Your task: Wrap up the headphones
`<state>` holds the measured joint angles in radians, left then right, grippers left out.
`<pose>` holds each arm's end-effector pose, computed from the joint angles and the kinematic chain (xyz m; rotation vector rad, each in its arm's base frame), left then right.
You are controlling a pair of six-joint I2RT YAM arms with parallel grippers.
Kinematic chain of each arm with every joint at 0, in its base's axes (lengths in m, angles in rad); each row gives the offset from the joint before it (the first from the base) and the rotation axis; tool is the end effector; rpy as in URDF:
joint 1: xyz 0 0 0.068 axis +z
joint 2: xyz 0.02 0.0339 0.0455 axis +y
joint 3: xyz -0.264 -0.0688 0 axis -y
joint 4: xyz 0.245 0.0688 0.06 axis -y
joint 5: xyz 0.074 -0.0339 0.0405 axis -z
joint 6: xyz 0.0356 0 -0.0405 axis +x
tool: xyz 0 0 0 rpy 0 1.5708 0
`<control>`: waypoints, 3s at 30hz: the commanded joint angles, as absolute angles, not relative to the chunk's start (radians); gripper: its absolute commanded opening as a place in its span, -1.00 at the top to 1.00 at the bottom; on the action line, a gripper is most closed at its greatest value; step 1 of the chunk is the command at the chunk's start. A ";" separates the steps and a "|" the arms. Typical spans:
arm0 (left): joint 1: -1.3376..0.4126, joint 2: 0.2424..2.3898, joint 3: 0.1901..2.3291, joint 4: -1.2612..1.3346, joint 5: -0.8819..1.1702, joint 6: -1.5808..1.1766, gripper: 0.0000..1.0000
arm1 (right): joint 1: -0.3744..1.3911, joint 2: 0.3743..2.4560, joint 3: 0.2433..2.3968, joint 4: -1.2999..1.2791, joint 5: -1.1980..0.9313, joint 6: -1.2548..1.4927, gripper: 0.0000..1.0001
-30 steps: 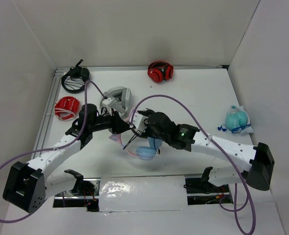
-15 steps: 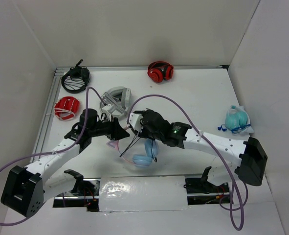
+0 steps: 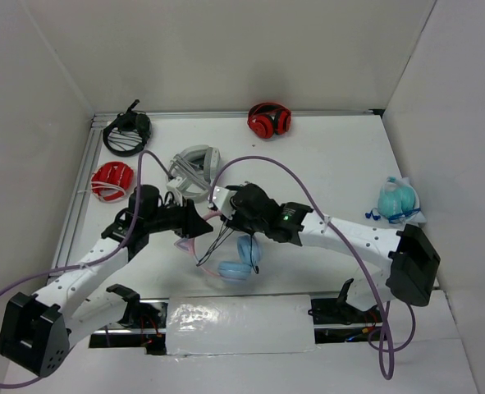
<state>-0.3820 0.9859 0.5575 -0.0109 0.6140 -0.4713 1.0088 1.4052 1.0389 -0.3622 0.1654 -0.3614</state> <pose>0.1922 -0.0993 0.2426 0.3247 2.0914 -1.1440 0.1692 0.2576 0.2695 -1.3831 1.8270 0.1463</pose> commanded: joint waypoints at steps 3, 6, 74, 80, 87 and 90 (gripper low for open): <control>-0.390 0.930 0.620 0.031 0.752 -0.480 1.00 | 0.951 1.367 0.990 -0.285 0.167 -0.331 0.41; -0.390 0.925 0.635 0.031 0.768 -0.477 1.00 | 0.937 1.350 0.968 -0.261 0.153 -0.319 0.42; -0.166 0.766 0.626 -0.152 0.557 -0.584 -0.99 | -0.205 2.093 1.866 -0.580 -0.032 0.589 1.00; -0.164 0.718 0.574 -0.176 0.522 -0.607 -0.99 | -0.218 2.216 1.986 -0.650 -0.003 0.632 0.94; -0.164 0.732 0.549 -0.173 0.520 -0.609 -0.99 | -0.244 2.263 2.006 -0.683 -0.015 0.666 0.54; -0.166 0.736 0.549 -0.179 0.515 -0.609 -0.99 | -0.250 2.269 2.006 -0.689 -0.011 0.672 0.08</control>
